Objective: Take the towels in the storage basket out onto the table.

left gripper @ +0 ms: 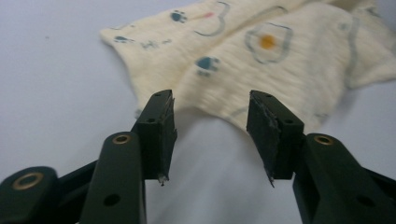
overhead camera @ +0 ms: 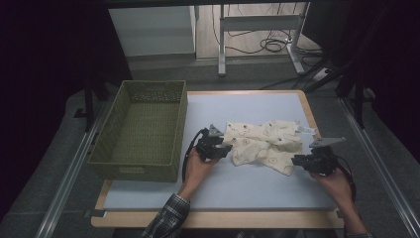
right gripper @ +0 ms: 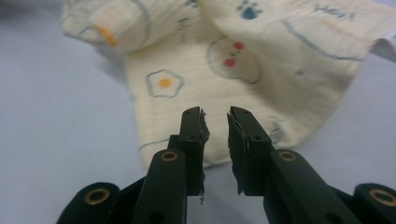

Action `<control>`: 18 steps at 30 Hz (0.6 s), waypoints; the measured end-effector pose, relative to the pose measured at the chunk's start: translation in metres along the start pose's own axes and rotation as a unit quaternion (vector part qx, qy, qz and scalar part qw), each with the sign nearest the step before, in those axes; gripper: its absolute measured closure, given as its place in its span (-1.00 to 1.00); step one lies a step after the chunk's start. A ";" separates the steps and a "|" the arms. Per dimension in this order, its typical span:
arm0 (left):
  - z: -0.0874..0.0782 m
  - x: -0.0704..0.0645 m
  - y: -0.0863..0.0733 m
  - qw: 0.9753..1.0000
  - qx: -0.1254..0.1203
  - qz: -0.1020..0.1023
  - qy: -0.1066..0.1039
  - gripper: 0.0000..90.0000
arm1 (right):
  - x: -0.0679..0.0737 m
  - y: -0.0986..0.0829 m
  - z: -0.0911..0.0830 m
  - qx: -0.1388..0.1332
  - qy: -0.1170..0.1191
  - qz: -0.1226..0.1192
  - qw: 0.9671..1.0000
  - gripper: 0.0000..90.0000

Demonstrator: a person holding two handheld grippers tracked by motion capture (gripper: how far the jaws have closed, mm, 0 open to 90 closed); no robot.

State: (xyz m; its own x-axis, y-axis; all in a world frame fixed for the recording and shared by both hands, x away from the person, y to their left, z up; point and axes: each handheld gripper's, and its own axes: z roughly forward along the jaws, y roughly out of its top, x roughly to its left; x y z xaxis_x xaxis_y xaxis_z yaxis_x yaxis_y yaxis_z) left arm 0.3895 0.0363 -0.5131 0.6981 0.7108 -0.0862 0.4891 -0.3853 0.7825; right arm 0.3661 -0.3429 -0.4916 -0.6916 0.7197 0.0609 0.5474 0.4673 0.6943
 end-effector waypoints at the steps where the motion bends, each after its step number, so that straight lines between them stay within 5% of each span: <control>1: -0.002 -0.004 -0.003 1.000 0.001 0.004 -0.004 0.12 | 0.003 -0.001 -0.001 0.000 0.004 -0.003 1.000 0.66; 9: -0.001 -0.026 -0.015 0.998 0.001 0.018 -0.060 0.16 | 0.019 -0.011 0.004 0.005 0.028 -0.013 0.999 0.58; 18: 0.024 -0.039 -0.016 0.997 0.038 0.042 -0.046 0.22 | 0.028 -0.015 0.021 0.010 0.029 -0.034 0.999 0.57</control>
State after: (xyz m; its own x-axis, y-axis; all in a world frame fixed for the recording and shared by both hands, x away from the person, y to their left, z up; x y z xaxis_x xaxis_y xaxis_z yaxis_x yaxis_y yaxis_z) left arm 0.3667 0.0004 -0.5366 0.7819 0.6182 -0.0803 0.4615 -0.4873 0.7413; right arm 0.3485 -0.3186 -0.5151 -0.7532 0.6553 0.0567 0.5077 0.5244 0.6836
